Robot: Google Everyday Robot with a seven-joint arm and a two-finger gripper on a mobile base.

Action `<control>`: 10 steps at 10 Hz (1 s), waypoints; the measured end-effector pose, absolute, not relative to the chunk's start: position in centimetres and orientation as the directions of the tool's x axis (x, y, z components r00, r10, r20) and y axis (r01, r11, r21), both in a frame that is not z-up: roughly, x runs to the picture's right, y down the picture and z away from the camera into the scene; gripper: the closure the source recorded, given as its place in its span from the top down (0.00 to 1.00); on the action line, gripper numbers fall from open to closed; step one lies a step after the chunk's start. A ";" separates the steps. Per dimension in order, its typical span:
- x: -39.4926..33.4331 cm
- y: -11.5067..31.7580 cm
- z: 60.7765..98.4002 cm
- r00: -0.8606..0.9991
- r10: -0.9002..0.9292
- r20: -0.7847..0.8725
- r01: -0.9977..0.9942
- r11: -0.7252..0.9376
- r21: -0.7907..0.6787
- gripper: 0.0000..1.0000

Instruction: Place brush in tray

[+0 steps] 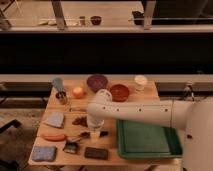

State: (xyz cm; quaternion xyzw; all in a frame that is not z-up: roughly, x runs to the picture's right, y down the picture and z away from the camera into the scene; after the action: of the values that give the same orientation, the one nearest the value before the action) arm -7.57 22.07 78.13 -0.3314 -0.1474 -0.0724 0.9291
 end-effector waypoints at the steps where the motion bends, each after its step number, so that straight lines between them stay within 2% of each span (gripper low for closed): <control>1: -7.6 22.0 77.8 0.947 -0.038 0.320 0.231 0.772 -0.592 0.80; 4: -8.6 20.8 75.7 0.941 -0.075 0.331 0.257 0.793 -0.552 0.79; 7: -9.2 20.7 74.8 0.931 -0.108 0.349 0.291 0.798 -0.529 0.54; 8: -9.4 21.0 74.8 0.927 -0.115 0.358 0.302 0.794 -0.527 0.42; 10: -9.2 21.3 75.1 0.928 -0.113 0.356 0.301 0.791 -0.533 0.34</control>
State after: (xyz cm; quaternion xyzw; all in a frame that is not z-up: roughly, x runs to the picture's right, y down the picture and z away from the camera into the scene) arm -9.19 21.26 75.07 -0.3040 -0.1547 -0.1110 0.9335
